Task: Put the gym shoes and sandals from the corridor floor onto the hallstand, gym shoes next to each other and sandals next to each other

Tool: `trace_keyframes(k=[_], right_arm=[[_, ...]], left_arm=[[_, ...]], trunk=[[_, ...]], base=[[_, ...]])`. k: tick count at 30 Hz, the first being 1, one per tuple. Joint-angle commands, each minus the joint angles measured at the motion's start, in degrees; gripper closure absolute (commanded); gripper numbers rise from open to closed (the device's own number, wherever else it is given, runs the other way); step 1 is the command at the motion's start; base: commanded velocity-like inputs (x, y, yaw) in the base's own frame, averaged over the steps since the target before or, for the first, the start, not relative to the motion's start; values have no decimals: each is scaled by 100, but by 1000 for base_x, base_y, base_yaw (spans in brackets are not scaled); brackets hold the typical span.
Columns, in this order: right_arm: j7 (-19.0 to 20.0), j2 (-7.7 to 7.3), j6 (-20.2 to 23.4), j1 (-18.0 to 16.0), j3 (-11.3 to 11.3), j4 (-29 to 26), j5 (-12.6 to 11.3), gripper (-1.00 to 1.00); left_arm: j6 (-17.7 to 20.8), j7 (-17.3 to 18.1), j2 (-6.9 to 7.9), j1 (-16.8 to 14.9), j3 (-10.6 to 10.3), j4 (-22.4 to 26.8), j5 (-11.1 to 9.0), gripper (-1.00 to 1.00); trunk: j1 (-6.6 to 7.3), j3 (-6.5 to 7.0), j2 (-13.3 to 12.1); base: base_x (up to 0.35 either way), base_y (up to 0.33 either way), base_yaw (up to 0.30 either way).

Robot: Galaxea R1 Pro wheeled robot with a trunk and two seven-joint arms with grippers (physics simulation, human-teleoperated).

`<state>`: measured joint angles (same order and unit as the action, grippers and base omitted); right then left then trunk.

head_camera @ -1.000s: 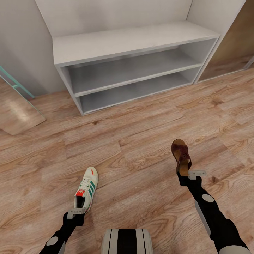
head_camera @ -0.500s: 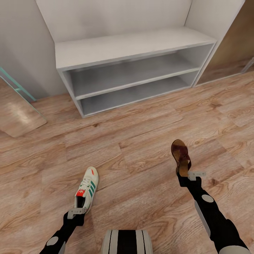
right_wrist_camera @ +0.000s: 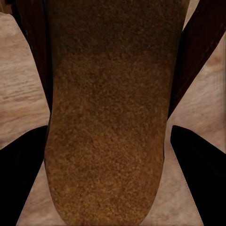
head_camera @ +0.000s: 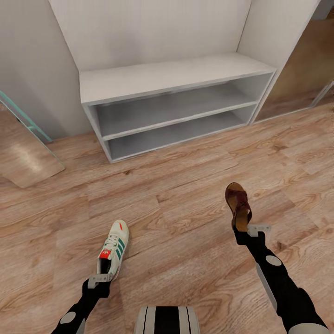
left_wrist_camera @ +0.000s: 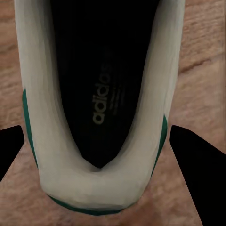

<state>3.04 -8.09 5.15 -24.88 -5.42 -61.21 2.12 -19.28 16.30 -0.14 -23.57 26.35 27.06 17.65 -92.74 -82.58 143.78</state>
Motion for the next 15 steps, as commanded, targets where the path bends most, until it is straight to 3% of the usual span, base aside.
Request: trace_keyframes(k=[1, 4, 6, 15], right_arm=[[30, 5, 31, 0, -12, -16, 23, 100], [24, 8, 31, 0, -12, -28, 25, 100], [16, -4, 25, 1, -12, 164, 40, 100], [-9, -57, 18, 28, -29, 584, 59, 100]], left_arm=[[-23, 48, -1, -5, 49, 13, 46, 100], [-23, 48, 23, -2, 55, 52, 46, 100], [-23, 47, 156, 396, 233, 73, 35, 100], [-31, 48, 184, 844, 659, 51, 25, 100]], trunk=[[3, 19, 0], [11, 86, -4], [16, 144, -7], [39, 421, -19]], base=[[0, 0, 0], [0, 0, 0], [0, 0, 0], [0, 0, 0]])
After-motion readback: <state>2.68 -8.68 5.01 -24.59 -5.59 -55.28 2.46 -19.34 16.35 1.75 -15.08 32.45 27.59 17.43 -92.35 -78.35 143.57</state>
